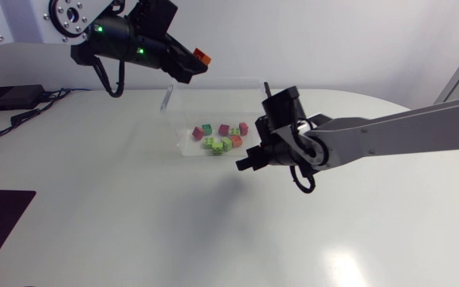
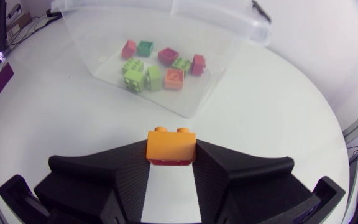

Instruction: Place the duplo bricks in the container

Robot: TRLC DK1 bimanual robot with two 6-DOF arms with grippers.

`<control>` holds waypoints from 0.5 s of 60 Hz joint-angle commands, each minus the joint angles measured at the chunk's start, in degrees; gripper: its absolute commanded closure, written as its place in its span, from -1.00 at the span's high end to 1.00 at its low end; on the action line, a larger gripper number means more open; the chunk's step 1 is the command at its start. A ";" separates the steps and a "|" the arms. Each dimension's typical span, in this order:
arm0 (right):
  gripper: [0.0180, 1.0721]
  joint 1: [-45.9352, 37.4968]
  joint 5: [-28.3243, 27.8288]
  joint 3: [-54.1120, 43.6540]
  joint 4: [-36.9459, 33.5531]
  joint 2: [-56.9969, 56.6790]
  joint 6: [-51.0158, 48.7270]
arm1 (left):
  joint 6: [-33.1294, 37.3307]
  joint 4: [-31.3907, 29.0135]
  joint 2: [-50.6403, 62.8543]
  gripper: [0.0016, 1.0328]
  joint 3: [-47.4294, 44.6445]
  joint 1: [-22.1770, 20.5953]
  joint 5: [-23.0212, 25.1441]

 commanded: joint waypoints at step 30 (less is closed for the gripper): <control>-0.64 -0.09 -0.05 1.65 -13.38 -25.07 0.16 | -14.09 5.66 19.28 -0.12 18.13 1.97 -11.31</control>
